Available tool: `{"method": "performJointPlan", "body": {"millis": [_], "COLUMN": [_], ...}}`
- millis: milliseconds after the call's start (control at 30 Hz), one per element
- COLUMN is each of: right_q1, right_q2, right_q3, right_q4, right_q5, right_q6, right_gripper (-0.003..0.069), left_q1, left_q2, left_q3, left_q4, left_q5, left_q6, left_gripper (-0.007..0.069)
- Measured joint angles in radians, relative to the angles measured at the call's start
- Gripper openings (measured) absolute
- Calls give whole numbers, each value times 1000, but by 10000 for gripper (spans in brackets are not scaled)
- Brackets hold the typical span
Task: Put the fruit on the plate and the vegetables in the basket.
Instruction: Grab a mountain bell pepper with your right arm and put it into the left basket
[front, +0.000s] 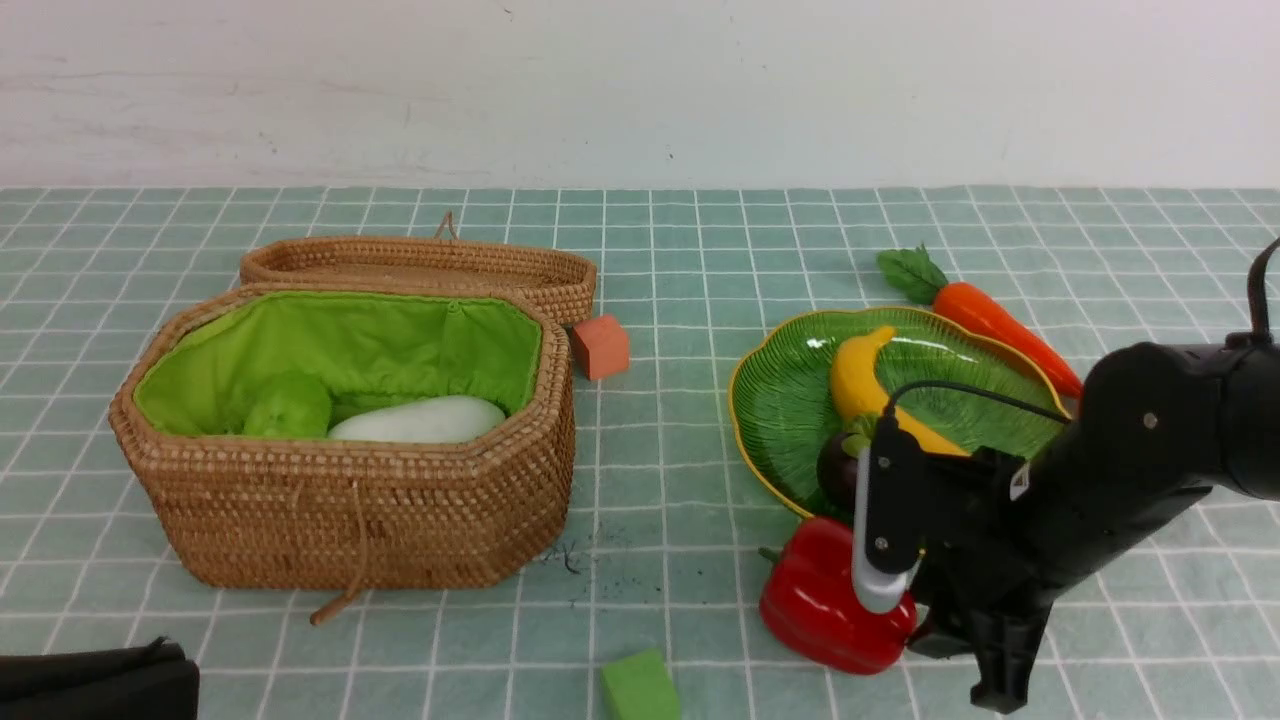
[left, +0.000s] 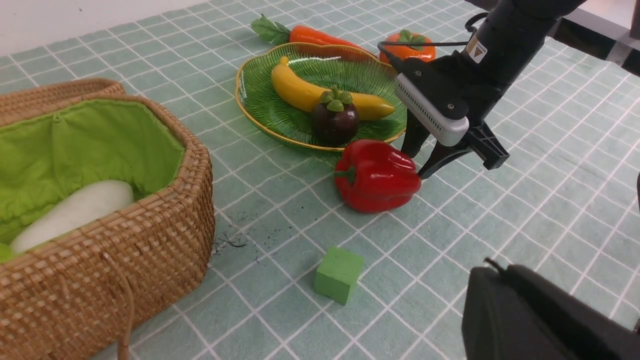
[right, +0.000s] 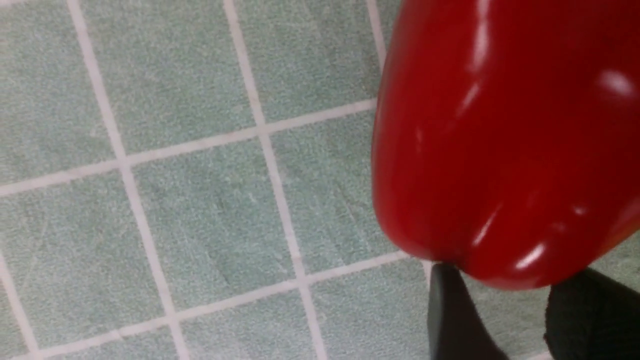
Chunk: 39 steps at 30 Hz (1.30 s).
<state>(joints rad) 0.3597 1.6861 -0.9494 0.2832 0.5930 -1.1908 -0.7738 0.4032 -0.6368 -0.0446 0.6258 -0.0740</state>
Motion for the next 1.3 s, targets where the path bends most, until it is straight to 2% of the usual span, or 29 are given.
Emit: {"method": "performJointPlan", "body": {"millis": [133,333,367,500,600,667,833,1000,1300], "right_q1": [0,1,2,46,89,134,148,148,149], "right_q2": [-20,-97,-99,-109,-104,-79,-25,13,21], "right_q3": [0,0,0,0,0,0,0,0,0], "right_q4": [1,3,3,-1,-29,-98,-208,-263,-266], "right_q5": [41,155,157,127,78,19,-52,-88,-88], "right_q6": [86,467,479,705,775,831,957,1002,993], "right_gripper": [339,647,652,675,675,675,675,675,675], "left_q1": [0,0,0,0,0,0,0,0,0], "left_q2": [0,0,0,0,0,0,0,0,0], "left_q3": [0,0,0,0,0,0,0,0,0], "left_q4": [0,-2,-2,-2,-3,-3,-3,-4,-6], "left_q5": [1,3,3,3,-3,-11,-2,4,4], "left_q6": [0,0,0,0,0,0,0,0,0], "left_gripper": [-6,-3,-3,-3,-3,-2,-3,-3,-3]}}
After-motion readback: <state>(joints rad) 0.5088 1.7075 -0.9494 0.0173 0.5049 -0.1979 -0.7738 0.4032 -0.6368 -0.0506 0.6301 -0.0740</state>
